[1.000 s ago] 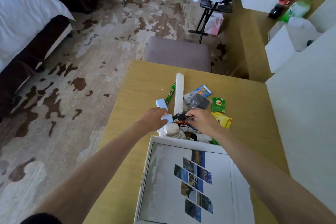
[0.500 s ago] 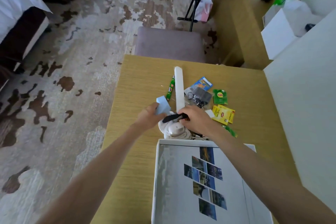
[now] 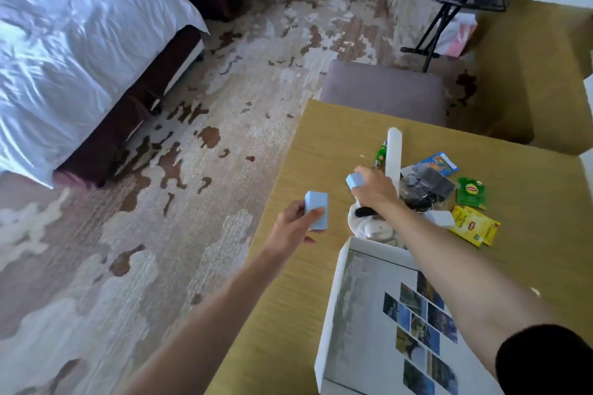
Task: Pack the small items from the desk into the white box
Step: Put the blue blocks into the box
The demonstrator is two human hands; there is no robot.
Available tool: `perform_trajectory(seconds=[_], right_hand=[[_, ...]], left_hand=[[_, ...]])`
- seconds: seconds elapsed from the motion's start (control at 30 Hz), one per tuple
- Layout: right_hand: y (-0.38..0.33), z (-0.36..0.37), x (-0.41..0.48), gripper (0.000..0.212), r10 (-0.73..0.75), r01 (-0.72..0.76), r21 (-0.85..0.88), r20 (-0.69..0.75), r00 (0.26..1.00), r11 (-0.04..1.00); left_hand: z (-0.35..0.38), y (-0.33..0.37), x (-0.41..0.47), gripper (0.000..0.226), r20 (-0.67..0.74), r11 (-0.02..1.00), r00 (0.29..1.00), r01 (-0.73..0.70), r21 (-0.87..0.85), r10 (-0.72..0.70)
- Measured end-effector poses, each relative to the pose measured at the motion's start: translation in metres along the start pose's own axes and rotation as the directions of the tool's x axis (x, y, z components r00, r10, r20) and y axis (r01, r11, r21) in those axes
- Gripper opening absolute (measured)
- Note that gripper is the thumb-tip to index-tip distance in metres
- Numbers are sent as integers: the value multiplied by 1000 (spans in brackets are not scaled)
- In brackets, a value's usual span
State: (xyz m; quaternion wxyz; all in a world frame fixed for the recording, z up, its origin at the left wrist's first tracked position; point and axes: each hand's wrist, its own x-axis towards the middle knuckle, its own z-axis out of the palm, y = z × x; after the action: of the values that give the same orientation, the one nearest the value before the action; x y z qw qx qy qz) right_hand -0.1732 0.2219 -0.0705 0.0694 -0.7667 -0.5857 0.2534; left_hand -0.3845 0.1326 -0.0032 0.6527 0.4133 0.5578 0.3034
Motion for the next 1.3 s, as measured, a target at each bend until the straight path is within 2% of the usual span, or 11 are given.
perform_trajectory(seconds=[0.1, 0.2, 0.27, 0.37, 0.53, 0.6, 0.7, 0.77, 0.9, 1.0, 1.3], right_hand=[[-1, -26, -20, 49, 13, 6, 307, -62, 998, 952], [3, -63, -74, 38, 62, -5, 836, -35, 997, 549], [14, -80, -117, 33, 40, -16, 956, 5, 999, 294], [36, -88, -181, 34, -12, -17, 986, 20, 1000, 166], [79, -78, -256, 28, -60, -36, 951, 57, 997, 306], [95, -71, -276, 29, -82, -48, 905, 91, 992, 422], [120, -57, -293, 30, -138, 0, 823, 95, 986, 567], [132, -46, -298, 33, -174, 22, 760, 120, 977, 650], [151, -24, -300, 44, -227, 116, 445, 205, 952, 888], [152, -11, -301, 45, -253, 177, 271, 277, 927, 946], [139, 12, -303, 48, -277, 254, 115, 286, 918, 960]], left_hand=[[2, 9, -14, 37, 75, 999, 997, -26, -19, 28], [12, 20, -30, 41, 140, 997, 990, -23, -68, 32], [21, 26, -41, 43, 209, 993, 977, -24, -120, 49], [39, 28, -60, 37, 285, 990, 956, -26, -136, 64], [73, 9, -94, 28, 297, 901, 933, -295, 318, 201], [85, -5, -109, 35, 347, 736, 910, -393, 552, 226], [95, -31, -125, 40, 488, 312, 810, -579, 754, 324], [99, -47, -128, 42, 594, 97, 736, -650, 753, 324], [111, -73, -127, 48, 604, -156, 785, -585, 796, 138], [114, -85, -124, 52, 585, -312, 810, -546, 777, 38], [95, -92, -112, 49, 614, -494, 776, -593, 636, -141]])
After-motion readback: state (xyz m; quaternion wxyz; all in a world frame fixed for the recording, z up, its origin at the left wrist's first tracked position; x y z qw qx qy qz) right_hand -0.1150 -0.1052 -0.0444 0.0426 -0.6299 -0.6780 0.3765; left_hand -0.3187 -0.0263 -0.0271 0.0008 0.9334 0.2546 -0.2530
